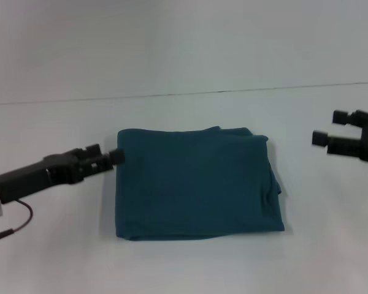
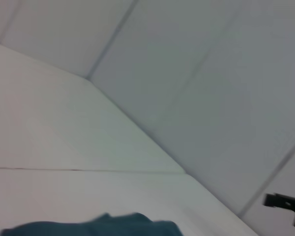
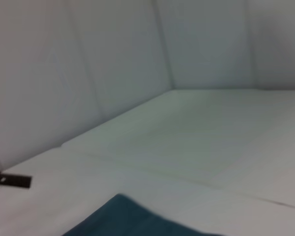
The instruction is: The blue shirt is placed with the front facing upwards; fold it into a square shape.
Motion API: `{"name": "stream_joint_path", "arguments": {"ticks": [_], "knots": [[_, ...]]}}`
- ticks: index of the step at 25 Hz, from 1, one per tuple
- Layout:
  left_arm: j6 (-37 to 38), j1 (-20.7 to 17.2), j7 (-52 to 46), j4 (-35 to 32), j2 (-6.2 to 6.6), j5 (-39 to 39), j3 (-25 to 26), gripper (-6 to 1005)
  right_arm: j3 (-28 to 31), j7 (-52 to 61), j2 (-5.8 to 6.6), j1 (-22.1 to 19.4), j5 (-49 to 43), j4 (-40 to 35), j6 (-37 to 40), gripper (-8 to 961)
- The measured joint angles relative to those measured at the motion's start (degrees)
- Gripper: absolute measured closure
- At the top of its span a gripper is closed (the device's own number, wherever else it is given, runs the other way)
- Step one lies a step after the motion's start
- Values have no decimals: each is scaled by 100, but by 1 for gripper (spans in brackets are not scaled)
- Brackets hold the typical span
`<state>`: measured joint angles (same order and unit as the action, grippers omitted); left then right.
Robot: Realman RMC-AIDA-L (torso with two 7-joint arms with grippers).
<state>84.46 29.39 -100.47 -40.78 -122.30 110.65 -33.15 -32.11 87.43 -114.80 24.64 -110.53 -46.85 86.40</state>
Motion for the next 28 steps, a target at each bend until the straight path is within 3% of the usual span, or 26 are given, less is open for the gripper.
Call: {"name": "stream_joint_path", "arguments": {"ticks": [8, 14, 28], "knots": [[456, -142, 924, 119, -138, 40, -498, 65, -337, -228, -82, 127, -339, 1, 617, 21], [653, -204, 1405, 244, -156, 53, -836, 65, -548, -177, -71, 237, -514, 55, 975, 22], [852, -223, 1929, 264, -154, 168, -859, 65, -567, -64, -67, 282, -762, 63, 1089, 23]]}}
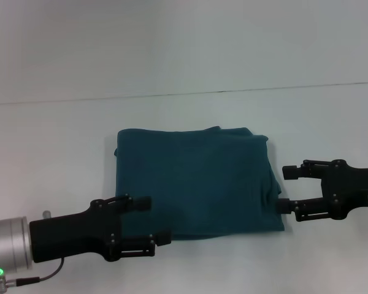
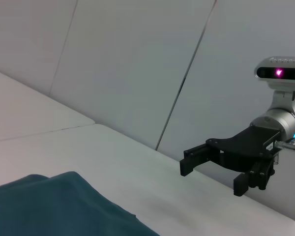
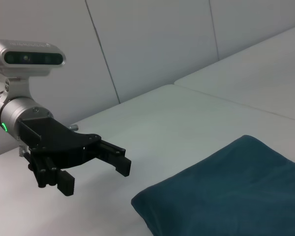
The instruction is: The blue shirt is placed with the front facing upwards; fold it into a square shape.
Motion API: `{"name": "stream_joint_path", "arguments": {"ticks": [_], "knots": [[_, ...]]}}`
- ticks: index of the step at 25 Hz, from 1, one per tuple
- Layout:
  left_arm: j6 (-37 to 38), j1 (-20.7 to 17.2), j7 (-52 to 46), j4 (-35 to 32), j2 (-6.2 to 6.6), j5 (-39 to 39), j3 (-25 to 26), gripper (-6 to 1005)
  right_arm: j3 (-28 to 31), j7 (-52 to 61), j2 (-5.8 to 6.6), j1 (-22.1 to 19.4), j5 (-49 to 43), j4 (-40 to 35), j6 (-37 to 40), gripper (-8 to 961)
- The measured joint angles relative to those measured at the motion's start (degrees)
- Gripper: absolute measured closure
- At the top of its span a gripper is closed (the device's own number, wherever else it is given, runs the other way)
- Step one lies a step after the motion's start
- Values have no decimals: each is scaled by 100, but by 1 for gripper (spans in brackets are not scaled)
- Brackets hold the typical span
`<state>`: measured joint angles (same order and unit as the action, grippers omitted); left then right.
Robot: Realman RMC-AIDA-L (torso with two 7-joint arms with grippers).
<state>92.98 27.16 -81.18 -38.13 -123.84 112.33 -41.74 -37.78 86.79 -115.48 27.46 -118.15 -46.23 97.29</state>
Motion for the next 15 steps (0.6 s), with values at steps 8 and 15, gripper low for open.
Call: {"name": "stream_joint_path", "arguments": {"ticks": [8, 15], "knots": [[21, -3, 75, -10, -2, 16, 22, 65, -10, 18, -9, 18, -6, 0, 8, 23], [34, 2, 83, -10, 3, 16, 26, 65, -19, 33, -11, 23, -20, 0, 26, 23]]}}
